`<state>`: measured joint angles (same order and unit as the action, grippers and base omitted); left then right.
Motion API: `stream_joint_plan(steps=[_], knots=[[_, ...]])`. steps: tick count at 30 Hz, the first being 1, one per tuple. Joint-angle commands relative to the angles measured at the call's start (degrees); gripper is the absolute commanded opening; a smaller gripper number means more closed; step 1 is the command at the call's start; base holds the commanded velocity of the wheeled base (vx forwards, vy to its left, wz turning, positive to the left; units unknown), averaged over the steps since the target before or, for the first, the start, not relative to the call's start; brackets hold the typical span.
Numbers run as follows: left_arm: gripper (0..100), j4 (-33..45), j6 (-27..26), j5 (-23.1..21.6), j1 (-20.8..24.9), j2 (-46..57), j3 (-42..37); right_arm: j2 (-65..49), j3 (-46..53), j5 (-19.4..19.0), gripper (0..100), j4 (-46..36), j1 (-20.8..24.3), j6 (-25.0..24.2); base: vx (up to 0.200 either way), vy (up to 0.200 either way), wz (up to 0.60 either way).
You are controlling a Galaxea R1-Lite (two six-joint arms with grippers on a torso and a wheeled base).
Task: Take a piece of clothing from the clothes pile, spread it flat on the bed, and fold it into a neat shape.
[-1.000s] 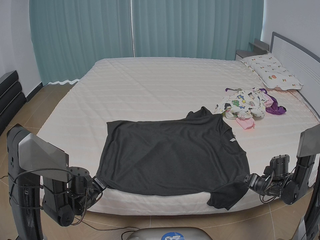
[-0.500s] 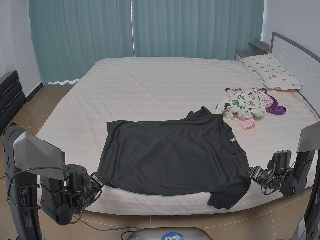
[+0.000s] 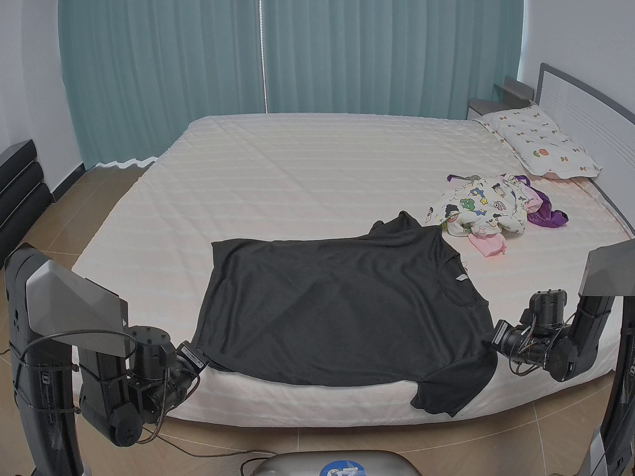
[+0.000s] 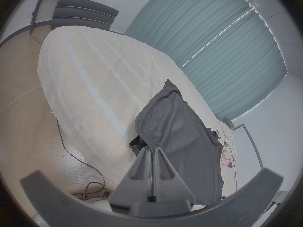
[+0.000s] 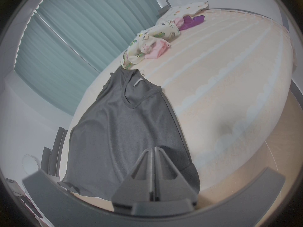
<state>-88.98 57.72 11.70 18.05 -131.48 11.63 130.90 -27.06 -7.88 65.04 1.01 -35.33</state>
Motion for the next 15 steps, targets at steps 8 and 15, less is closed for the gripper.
stream_joint_plan(steps=[8, 15], knots=[[0, -1.02, 0.02, -0.1, -0.56, -0.27, -0.47, -1.53, -4.31, 0.14, 0, -3.07, -0.13, 0.88, 0.0, 0.0, 0.0], [0, -1.02, 0.02, -0.19, -0.74, -0.18, -0.47, -1.35, -2.29, -0.47, 100, -4.48, -4.26, 5.88, 0.0, 0.0, 0.0]])
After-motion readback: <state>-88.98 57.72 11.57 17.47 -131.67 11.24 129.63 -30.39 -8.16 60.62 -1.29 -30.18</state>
